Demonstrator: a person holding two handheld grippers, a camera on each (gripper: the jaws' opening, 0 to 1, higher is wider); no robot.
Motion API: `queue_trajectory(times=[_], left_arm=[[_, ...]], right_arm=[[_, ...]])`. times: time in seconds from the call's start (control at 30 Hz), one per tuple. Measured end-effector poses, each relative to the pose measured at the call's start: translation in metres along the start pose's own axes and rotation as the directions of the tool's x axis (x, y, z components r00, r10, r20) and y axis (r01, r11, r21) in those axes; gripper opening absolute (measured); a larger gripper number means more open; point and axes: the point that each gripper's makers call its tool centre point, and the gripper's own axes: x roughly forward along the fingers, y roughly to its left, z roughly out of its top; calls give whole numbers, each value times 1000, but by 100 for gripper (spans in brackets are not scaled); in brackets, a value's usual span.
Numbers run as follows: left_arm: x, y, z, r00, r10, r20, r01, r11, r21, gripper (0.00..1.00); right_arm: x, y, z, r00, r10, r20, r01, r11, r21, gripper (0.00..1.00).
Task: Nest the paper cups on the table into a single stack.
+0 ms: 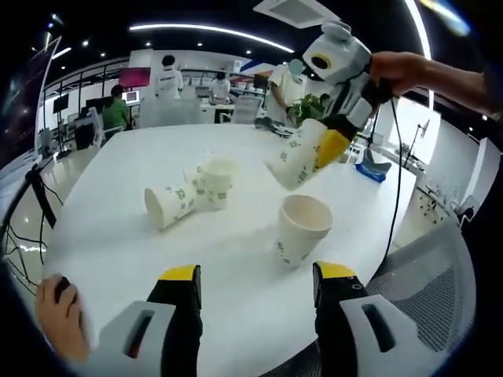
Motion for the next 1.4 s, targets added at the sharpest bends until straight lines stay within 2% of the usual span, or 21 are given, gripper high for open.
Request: queue_trajectory(times=[0.23, 0.67, 1.07, 1.4], left_arm=[[0, 1, 0, 1000, 1, 2, -1, 1000, -2, 56], [-1, 0, 0, 1000, 0, -4, 0, 1000, 1, 56], [2, 0, -2, 1000, -5, -8, 5, 1000, 2, 56], [2, 0, -3, 1000, -5, -10, 5, 1000, 0, 56]], right_arm=[[2, 4, -18, 993, -40, -107, 30, 995, -99, 0], [2, 25, -23, 987, -23, -161, -2, 988, -153, 0], [11, 18, -32, 967, -52, -248, -6, 974, -226, 0], [19, 23, -29, 964, -41, -261, -22, 972, -234, 0]])
